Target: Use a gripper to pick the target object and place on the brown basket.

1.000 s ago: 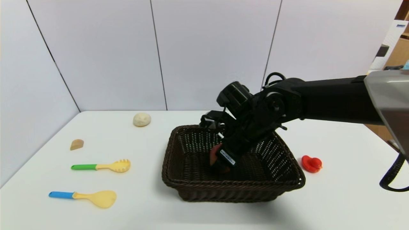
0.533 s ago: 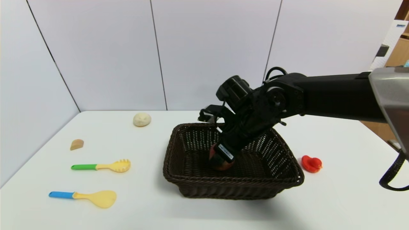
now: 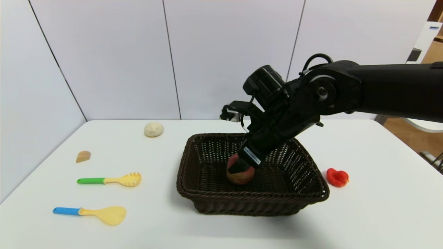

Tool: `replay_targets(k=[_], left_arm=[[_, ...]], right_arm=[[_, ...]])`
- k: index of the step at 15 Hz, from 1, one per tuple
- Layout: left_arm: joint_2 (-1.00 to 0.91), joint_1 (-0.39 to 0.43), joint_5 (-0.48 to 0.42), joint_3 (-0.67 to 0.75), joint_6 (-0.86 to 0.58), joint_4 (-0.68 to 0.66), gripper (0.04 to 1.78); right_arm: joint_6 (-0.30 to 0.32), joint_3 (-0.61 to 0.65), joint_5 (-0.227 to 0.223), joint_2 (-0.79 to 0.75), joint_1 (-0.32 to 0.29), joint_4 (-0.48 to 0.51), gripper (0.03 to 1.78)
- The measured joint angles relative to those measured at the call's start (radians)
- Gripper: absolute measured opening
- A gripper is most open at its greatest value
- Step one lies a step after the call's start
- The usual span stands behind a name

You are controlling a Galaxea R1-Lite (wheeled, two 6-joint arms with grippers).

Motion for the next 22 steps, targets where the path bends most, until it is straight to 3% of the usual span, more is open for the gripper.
replay_targets(k=[9,12,15,22], left_arm=[[0.000,0.000,0.000,0.000,0.000,0.000,1.69],[0.000,0.000,0.000,0.000,0.000,0.000,1.69],[0.000,0.000,0.000,0.000,0.000,0.000,1.69],[0.000,0.000,0.000,0.000,0.000,0.000,1.69]], right_arm=[[-0.055,-0.077,-0.003,-0.139,-0.015,-0.017,1.69],[-0.055,-0.092,-0.071,-0.169,-0.069,-0.120,1.69],[-0.053,-0.094,-0.172,-0.186,-0.163,-0.190,1.69],[-0.040,-0.089,-0.184,-0.219,-0.469,-0.362,1.69]])
